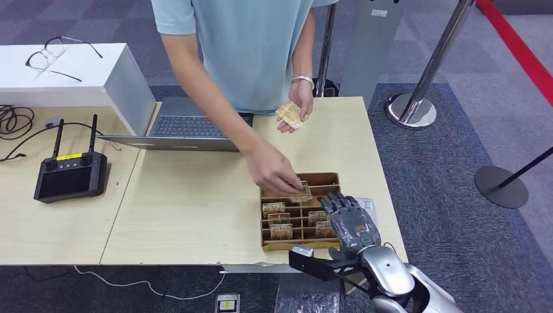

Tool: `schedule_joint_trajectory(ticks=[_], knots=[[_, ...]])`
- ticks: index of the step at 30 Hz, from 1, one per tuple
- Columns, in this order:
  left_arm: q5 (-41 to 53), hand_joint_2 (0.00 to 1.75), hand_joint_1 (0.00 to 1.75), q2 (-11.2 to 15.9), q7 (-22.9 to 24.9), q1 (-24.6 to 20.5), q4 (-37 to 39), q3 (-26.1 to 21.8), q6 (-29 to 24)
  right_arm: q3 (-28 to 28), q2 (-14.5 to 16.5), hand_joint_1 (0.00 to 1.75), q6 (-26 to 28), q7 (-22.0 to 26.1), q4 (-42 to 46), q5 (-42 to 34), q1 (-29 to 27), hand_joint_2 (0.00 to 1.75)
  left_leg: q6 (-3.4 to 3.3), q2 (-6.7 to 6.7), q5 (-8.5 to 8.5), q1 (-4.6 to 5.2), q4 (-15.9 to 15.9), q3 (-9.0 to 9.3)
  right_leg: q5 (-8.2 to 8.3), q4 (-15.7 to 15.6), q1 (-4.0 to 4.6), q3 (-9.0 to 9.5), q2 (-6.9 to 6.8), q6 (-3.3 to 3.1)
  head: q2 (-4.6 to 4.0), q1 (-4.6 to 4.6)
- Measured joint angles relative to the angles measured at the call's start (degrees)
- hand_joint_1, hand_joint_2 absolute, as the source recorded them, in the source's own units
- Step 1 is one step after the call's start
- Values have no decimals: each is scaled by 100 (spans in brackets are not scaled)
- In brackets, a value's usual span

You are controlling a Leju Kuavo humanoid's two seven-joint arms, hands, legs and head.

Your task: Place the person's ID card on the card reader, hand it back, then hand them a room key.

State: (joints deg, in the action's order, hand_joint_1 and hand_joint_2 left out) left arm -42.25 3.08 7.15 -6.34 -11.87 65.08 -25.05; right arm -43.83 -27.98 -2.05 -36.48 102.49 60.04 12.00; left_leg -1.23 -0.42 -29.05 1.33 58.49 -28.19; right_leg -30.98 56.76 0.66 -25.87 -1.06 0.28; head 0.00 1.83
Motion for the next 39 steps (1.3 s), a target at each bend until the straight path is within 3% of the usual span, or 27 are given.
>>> schedule_joint_trajectory(ticks=[39], knots=[[66, 0, 0, -15, -68, -2, 0, 1, 59, -36, 181, 0, -195, 212, -177, -188, 681, 175, 0, -1, 0, 0, 0, -1, 0, 0, 0, 1, 0, 0, 0, 1]])
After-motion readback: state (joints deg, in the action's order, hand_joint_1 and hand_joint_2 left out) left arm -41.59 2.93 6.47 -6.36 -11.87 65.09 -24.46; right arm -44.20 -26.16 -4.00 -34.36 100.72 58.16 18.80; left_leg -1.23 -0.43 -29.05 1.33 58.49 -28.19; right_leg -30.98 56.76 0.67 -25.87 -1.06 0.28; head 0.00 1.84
